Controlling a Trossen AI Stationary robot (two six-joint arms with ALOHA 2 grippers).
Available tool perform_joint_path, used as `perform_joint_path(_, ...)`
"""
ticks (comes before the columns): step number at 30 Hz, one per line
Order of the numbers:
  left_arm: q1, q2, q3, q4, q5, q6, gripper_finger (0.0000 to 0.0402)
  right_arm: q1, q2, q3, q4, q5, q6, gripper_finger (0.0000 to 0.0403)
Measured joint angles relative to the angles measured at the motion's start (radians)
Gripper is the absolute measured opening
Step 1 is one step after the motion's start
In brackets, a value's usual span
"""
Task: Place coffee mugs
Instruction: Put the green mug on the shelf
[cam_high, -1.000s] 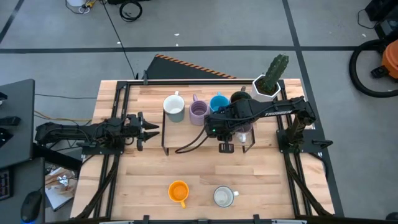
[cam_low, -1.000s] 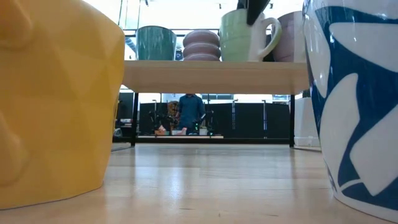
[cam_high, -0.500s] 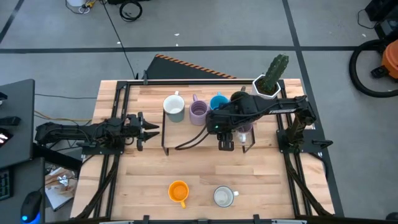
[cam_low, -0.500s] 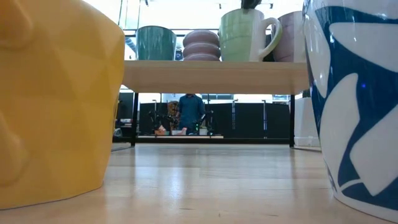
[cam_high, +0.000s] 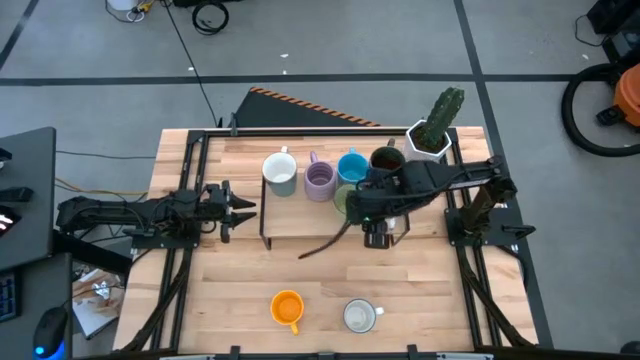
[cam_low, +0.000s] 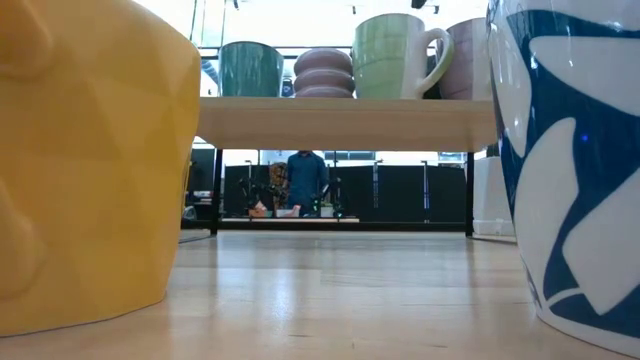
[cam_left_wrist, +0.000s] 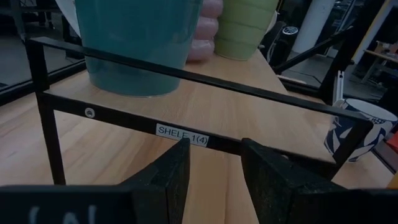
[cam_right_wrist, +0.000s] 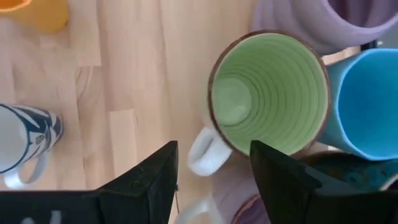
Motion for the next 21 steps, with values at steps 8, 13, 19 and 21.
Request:
perform_joint_path(8,0.000,0.000,0.000,0.001,0.000,0.000,0.0149,0.089,-0.007,-0.087,0.000,0.055,0.108,0.0204)
perform_joint_path(13,0.000,0.000,0.000,0.001,0.000,0.000,0.0149,0.100,-0.007,-0.129,0.000,0.100,0.142,0.0202)
perform_joint_path(19,0.000,0.000,0.000,0.001,0.000,0.000,0.0149,0.097,-0.007,-0.144,0.000,0.083,0.171,0.0201)
perform_joint_path(21,0.000,0.000,0.000,0.001,0.000,0.001,0.0149,0.094,-0.007,-0.153,0.001,0.080,0.179,0.0201)
